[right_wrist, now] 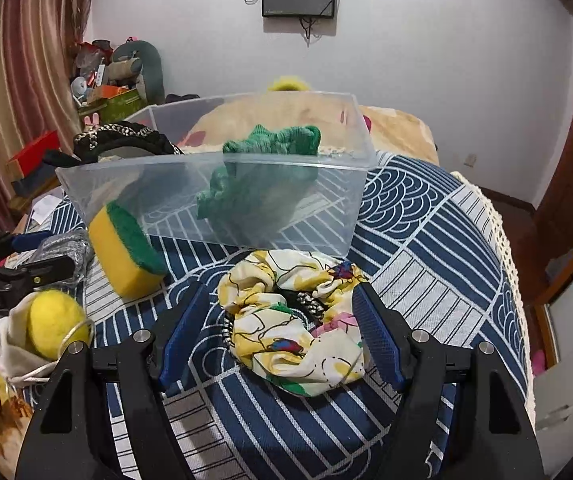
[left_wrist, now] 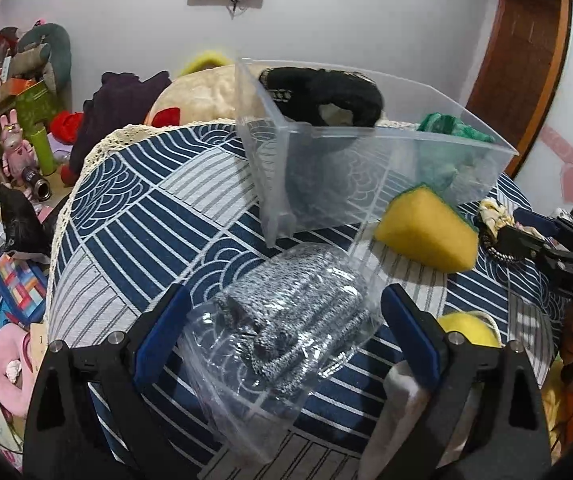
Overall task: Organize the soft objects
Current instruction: 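Grasp the floral scrunchie with the right tool while the left tool grasps the steel wool bag, then carry the scrunchie and steel wool bag into the clear box and open both tools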
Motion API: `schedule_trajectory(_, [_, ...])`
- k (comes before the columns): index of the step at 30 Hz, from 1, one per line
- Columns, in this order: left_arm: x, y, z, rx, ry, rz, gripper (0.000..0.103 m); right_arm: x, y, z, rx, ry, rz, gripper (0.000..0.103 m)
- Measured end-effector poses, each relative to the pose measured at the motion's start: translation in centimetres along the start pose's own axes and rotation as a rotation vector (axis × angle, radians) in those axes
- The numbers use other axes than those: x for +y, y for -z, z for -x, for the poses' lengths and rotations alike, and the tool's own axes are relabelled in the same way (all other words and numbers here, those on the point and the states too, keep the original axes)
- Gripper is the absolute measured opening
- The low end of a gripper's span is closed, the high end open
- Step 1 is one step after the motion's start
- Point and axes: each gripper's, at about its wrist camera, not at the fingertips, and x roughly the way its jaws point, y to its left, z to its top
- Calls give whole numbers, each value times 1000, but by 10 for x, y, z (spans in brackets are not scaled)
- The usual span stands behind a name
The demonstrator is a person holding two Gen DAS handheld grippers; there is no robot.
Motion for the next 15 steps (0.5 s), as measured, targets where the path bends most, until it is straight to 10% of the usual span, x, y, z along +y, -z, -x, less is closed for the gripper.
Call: schedule_trajectory(15, [-20, 7, 16, -29, 48, -86, 48, -15, 14, 19, 3, 4, -18, 22])
